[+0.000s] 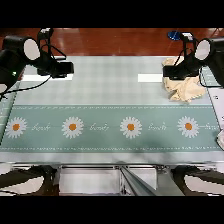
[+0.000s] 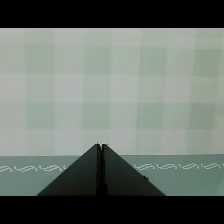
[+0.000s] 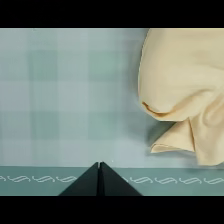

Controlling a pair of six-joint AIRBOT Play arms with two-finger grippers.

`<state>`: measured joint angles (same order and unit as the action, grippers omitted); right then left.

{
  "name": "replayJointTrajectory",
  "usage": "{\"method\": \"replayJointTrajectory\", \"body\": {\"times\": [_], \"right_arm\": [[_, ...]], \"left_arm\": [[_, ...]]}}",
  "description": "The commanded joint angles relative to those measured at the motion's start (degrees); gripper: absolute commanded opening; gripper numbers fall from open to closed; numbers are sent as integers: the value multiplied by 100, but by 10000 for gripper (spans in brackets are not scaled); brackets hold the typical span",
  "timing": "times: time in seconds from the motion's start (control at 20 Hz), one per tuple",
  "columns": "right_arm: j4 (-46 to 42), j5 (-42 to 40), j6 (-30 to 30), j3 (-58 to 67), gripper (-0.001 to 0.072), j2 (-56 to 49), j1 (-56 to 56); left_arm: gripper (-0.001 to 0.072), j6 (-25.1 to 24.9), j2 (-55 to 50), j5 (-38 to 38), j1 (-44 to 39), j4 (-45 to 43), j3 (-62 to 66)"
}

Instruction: Fold the shirts.

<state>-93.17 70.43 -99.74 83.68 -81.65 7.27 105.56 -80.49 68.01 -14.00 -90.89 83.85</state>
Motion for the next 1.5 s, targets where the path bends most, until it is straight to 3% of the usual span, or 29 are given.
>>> {"method": "replayJointTrajectory", "body": {"times": [0.0, 0.15, 0.2, 0.25, 0.3, 0.35, 0.4, 0.45, 0.55, 0.75, 0.8, 0.95, 1.15, 1.2, 1.3, 1.35, 1.45], "right_arm": [[24, -120, -7, 4, 28, -4, 4], [-107, -957, 2, 4, 29, -4, 4], [-348, -1287, 4, 4, 81, -4, 4], [-826, -1687, -26, 4, 288, -7, 4], [-1397, -2048, -177, 4, 417, -33, 2], [-2026, -2295, -553, 4, 419, -70, -24], [-2590, -2420, -1008, 4, 419, -133, -96], [-3001, -2439, -1473, 4, 419, -243, -238], [-2994, -2420, -2013, 4, 416, -531, -680], [-1851, -2736, -2177, 7, 406, -1296, -1600], [-1366, -2774, -2116, 7, 406, -1504, -1814], [46, -2723, -1180, 7, 406, -2048, -2181], [824, -2485, -479, 7, 403, -2415, -2111], [990, -2339, -229, 7, 337, -2437, -2059], [1318, -1895, 439, 127, 66, -2430, -1976], [1491, -1613, 686, 284, 28, -2400, -1974], [1875, -1224, 1078, 706, 28, -2107, -1954]], "left_arm": [[17, 0, -4, -4, 2, 0, 0], [17, -2, -44, -315, 4, -2, -2], [17, -2, -94, -520, 4, -15, -2], [18, -2, -155, -748, 4, -26, -2], [48, -4, -247, -962, 4, -24, 0], [203, -2, -363, -1161, 4, -24, 0], [500, -4, -490, -1257, 2, -37, 0], [507, -4, -623, -1281, 4, -90, 0], [507, -7, -820, -1193, 44, -177, 0], [507, -140, -1043, -1204, 114, -170, 0], [507, -138, -1045, -1207, 125, -173, 0], [506, -310, -1045, -1370, 125, -216, 0], [507, -286, -1029, -1259, 111, -162, 0], [507, -291, -1001, -1086, 111, -142, 4], [507, -538, -841, -466, 168, -151, 74], [506, -699, -682, -203, 234, -153, 90], [506, -870, -184, 120, 428, -151, 90]]}}
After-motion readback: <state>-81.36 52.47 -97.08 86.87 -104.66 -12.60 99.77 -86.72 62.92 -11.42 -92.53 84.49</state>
